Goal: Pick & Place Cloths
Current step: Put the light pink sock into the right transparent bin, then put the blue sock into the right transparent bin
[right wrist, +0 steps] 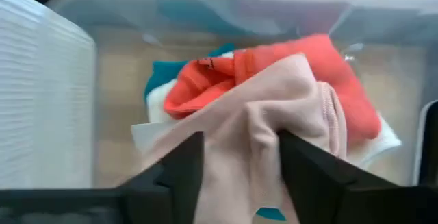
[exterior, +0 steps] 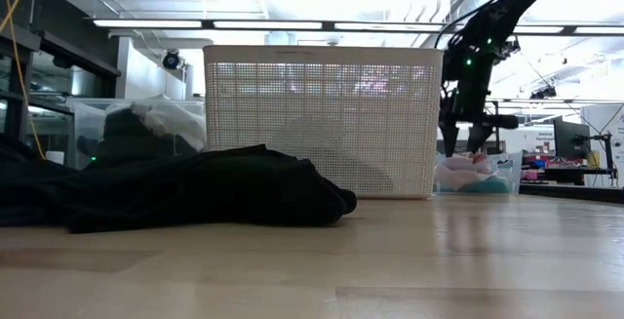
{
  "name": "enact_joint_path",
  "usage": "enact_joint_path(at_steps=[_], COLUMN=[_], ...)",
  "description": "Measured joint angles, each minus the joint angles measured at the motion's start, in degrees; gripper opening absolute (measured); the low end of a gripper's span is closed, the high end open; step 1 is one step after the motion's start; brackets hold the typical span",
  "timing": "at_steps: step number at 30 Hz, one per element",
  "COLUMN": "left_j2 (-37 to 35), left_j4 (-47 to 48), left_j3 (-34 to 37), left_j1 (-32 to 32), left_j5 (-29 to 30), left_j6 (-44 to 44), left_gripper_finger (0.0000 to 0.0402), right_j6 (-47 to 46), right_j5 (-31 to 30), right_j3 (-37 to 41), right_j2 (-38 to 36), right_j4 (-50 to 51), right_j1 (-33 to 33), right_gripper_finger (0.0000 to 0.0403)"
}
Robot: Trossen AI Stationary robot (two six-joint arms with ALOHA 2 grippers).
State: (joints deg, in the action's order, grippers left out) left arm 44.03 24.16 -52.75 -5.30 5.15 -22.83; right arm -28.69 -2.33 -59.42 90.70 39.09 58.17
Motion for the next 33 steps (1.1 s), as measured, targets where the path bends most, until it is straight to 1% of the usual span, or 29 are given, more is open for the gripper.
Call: enact_joint_path(at_steps=[4, 7, 12, 17, 21, 26, 29, 33], left_j2=[0.0, 0.0, 0.0, 0.0, 0.0, 0.9, 2.4, 5.6], left_j4=[0.0, 0.0, 0.0, 3.0, 8.1, 13.2, 15.8, 19.1], left_j3=[0.0, 0.0, 0.0, 0.0, 0.0, 0.0, 0.0, 0.0], left_j1=[0.0, 0.0, 0.0, 0.0, 0.0, -0.8, -3.6, -9.6], left_j5=[0.0, 0.0, 0.0, 0.0, -0.5, -5.0, -7.6, -9.7], left_j6=[0.0, 0.0, 0.0, -1.5, -4.5, -8.6, -10.4, -13.3], left_gripper_finger=[0.0181, 0.0181, 0.0181, 0.0181, 0.0181, 0.0181, 0.0181, 0.0181], right_j6=[0.0, 0.2, 0.3, 0.4, 0.5, 0.5, 1.0, 1.3], right_j5=[-0.8, -2.5, -3.1, -0.2, 0.9, 0.8, 0.9, -0.8], right_j3=[0.0, 0.0, 0.0, 0.0, 0.0, 0.0, 0.0, 0.0], right_j2=[-3.8, -6.6, -10.8, -16.7, -22.9, -30.6, -34.4, -37.9], right_j4=[0.0, 0.7, 4.2, 7.4, 7.9, 7.2, 6.7, 5.9], right_j1=[0.0, 0.2, 0.5, -0.3, -2.7, -8.2, -12.0, -16.5], right_gripper_finger=[0.0226, 0.0242, 0.0247, 0.0247, 0.0247, 0.0247, 0.0247, 0.0247])
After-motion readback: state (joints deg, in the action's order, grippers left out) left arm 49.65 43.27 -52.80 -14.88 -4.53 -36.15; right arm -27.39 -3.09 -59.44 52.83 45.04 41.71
